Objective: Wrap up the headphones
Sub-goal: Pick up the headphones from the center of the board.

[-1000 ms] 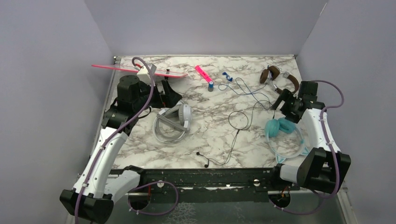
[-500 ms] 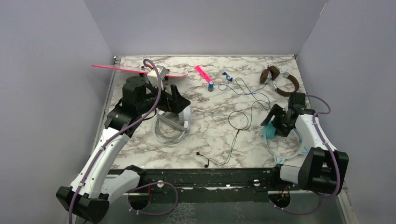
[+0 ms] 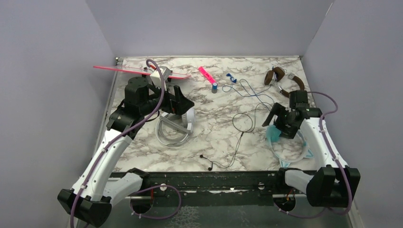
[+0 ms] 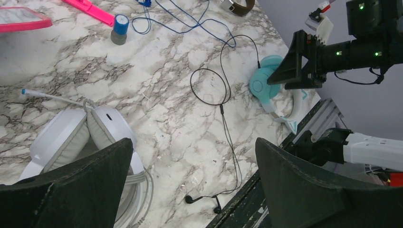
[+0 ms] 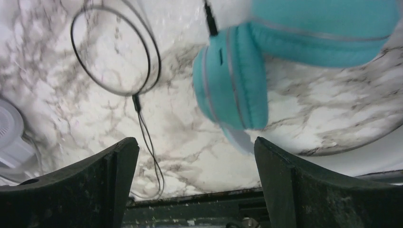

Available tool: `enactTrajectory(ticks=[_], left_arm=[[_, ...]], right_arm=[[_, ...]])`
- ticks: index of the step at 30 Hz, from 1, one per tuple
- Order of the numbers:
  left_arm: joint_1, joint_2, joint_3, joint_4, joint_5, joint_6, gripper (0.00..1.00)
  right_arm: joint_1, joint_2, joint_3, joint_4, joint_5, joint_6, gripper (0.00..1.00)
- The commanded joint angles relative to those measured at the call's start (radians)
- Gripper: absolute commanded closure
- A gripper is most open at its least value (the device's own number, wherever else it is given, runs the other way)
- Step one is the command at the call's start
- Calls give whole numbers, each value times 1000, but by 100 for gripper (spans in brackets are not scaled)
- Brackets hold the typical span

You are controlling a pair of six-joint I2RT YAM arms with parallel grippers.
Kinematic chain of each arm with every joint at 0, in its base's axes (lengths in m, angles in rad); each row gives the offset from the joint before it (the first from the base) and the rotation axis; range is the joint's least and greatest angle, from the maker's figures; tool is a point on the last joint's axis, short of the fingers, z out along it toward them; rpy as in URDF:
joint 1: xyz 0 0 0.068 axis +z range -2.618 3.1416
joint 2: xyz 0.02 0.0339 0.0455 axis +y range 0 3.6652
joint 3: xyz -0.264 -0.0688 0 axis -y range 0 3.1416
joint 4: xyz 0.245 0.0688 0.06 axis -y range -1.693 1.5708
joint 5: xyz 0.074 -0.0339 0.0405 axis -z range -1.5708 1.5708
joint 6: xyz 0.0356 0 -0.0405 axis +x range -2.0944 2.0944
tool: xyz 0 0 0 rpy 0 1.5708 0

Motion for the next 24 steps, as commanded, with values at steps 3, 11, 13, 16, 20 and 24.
enactTrajectory(ticks=[3, 11, 13, 16, 20, 24], left_arm=[[-4, -5, 31, 39, 29, 14, 2], [-5, -36, 44, 20, 34, 6, 2], [-5, -40, 46, 12, 24, 12, 2], [-4, -45, 39, 7, 7, 15, 2], [-5, -34, 34, 8, 3, -2, 2], [-5, -24, 24, 16, 7, -29, 2]], right_arm=[[98, 21, -76, -113, 49, 60, 8], [140, 138, -174, 85, 108, 141, 21], [170, 139, -175, 112, 143, 165, 27], [206, 125, -191, 155, 183, 182, 40], [219, 96, -221, 210, 206, 195, 63], [222, 60, -211, 284, 120, 190, 96]])
